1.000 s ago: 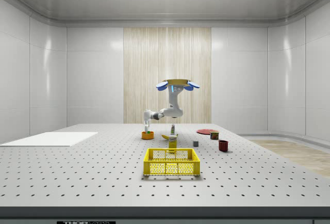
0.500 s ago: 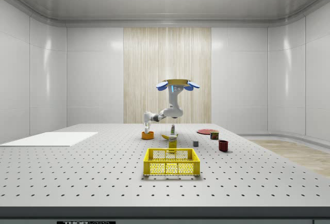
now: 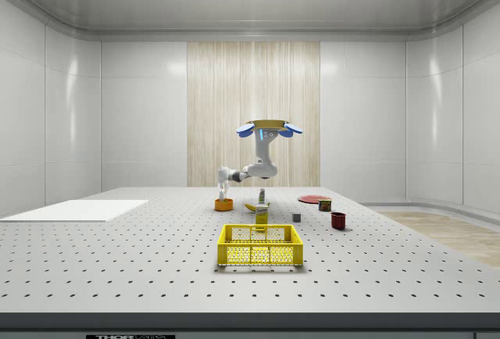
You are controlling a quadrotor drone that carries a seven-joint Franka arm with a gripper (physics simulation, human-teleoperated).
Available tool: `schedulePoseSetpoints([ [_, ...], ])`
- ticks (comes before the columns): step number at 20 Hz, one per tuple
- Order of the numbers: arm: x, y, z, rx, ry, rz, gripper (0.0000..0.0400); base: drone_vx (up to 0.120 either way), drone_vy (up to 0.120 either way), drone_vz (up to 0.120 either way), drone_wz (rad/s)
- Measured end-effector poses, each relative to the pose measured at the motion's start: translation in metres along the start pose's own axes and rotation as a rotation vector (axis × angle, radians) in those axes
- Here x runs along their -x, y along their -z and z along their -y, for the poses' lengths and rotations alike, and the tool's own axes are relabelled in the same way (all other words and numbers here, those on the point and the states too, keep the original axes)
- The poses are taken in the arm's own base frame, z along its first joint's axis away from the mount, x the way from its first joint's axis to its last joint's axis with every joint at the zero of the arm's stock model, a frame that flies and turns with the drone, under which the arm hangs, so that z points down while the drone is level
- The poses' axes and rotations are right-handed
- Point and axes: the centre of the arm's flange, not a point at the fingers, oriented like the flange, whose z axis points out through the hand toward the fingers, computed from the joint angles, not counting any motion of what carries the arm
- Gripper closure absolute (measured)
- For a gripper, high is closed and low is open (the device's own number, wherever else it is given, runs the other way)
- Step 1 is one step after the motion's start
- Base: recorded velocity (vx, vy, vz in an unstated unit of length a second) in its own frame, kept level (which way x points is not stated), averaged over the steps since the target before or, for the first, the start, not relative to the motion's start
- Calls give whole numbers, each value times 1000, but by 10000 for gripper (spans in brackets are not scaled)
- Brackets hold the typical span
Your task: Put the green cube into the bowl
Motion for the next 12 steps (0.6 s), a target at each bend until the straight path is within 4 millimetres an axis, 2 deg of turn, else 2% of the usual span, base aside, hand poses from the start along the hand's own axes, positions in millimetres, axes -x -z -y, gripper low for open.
schedulePoseSetpoints([
  [5,0,19,0,0,0,0,3,0,0,0,0],
  [12,0,29,0,0,1,0,0,0,0,0,0],
])
